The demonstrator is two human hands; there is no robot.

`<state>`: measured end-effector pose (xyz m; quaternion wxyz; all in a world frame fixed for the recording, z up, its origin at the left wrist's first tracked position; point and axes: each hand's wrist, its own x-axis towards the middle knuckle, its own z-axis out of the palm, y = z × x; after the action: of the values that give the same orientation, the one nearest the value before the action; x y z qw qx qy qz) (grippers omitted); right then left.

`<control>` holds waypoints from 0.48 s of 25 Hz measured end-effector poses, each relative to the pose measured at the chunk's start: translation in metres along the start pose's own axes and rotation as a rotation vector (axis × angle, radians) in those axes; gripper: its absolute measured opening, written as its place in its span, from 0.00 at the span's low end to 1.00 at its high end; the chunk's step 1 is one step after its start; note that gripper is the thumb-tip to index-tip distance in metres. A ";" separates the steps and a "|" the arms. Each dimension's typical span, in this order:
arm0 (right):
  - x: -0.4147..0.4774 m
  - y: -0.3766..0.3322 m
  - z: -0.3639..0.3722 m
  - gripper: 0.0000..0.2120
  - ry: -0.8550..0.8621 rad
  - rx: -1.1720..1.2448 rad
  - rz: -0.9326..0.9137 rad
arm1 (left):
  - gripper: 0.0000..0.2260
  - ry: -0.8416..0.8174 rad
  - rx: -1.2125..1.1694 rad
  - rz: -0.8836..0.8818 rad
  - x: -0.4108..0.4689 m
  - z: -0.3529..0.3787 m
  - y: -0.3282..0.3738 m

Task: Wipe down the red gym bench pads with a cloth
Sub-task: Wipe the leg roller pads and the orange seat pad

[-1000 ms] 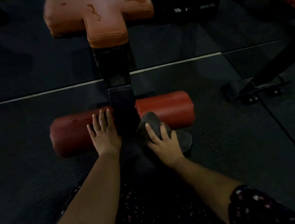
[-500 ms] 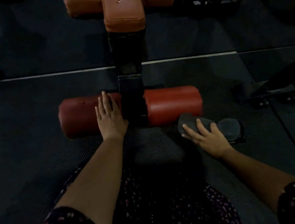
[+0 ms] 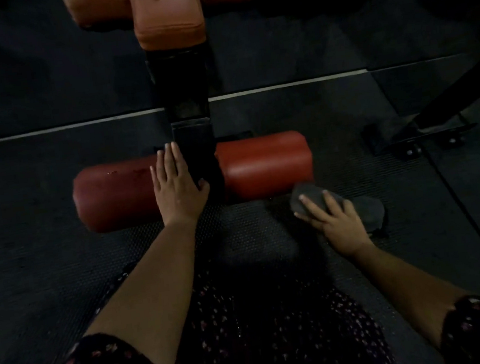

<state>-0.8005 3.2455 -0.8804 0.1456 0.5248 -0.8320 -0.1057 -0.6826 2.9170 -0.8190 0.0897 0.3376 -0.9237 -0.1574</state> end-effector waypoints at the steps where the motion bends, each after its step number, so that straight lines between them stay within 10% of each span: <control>1: -0.013 0.001 -0.003 0.26 -0.007 0.133 0.248 | 0.43 -0.016 -0.018 0.090 0.000 0.003 0.009; 5: -0.006 -0.018 -0.004 0.37 0.060 0.940 0.975 | 0.56 -0.338 -0.006 0.312 -0.004 0.025 0.045; 12: 0.037 -0.023 -0.008 0.31 0.134 1.310 1.035 | 0.60 -0.306 -0.002 0.174 0.002 0.035 0.037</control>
<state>-0.7936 3.2021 -0.8750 -0.1094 0.0604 -0.8506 0.5107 -0.7153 2.9506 -0.8383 -0.0383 0.2285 -0.9521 -0.1997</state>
